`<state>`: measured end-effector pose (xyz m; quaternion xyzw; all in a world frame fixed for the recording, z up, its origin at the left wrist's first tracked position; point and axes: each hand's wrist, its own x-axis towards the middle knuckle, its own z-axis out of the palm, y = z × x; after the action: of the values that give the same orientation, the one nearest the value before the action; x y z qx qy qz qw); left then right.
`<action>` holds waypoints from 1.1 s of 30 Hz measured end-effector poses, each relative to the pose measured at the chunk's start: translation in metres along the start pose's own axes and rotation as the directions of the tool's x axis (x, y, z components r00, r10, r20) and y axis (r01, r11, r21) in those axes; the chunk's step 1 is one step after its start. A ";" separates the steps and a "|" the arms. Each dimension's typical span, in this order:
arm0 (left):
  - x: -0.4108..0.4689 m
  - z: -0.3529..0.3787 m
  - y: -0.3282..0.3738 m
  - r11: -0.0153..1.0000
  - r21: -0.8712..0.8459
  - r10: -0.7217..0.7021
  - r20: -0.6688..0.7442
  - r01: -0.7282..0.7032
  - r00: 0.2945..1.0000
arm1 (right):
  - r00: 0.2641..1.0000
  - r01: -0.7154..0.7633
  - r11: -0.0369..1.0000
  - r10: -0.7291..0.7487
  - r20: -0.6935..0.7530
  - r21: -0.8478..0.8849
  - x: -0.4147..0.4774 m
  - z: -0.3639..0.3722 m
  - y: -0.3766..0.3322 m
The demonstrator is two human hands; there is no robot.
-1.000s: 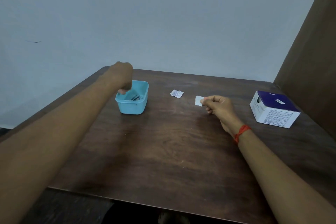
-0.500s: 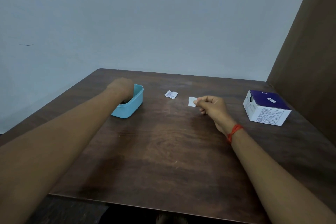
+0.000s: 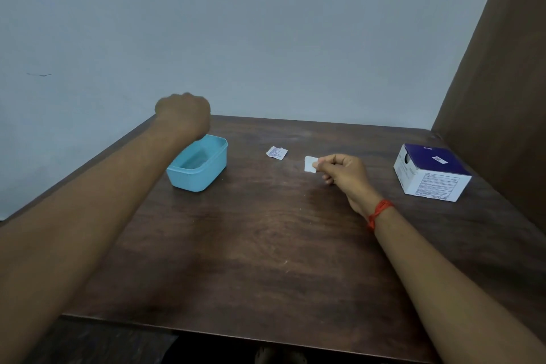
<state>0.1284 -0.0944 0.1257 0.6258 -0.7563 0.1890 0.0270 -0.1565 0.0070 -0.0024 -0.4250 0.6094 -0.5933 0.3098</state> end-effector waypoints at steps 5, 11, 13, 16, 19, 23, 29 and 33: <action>-0.013 -0.030 0.023 0.711 -0.701 0.134 0.045 -0.064 0.990 | 1.000 -0.006 1.000 0.006 -0.010 0.010 -0.003 0.000 -0.001; -0.056 0.028 0.090 -0.111 -0.968 0.334 0.176 0.224 0.926 | 0.999 -0.005 0.998 0.008 -0.041 0.060 -0.010 0.010 -0.007; -0.063 0.049 0.104 -0.185 -0.934 0.347 0.229 0.306 0.909 | 0.998 0.006 0.998 -0.002 -0.056 0.067 -0.010 0.012 -0.009; -0.063 0.066 0.114 -0.281 -0.886 0.357 0.260 0.368 0.897 | 0.998 0.020 0.998 -0.017 -0.054 0.056 -0.011 0.013 -0.010; -0.060 0.075 0.116 -0.369 -0.861 0.336 0.227 0.349 0.914 | 0.999 0.031 0.999 -0.031 -0.034 0.021 -0.014 0.014 -0.009; -0.056 0.081 0.118 -0.383 -0.874 0.356 0.157 0.297 0.921 | 0.996 0.043 0.999 -0.044 -0.073 -0.016 -0.015 0.016 -0.010; -0.058 0.086 0.118 -0.380 -0.894 0.366 0.090 0.237 0.926 | 0.991 0.052 0.999 -0.052 -0.125 -0.006 -0.015 0.024 -0.009; -0.059 0.086 0.116 -0.370 -0.901 0.400 0.065 0.226 0.914 | 0.993 0.039 0.999 -0.036 -0.116 0.023 -0.015 0.029 -0.008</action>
<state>0.0466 -0.0493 0.0001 0.2819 -0.6115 -0.6398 0.3705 -0.1225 0.0076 0.0005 -0.3976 0.6107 -0.6301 0.2681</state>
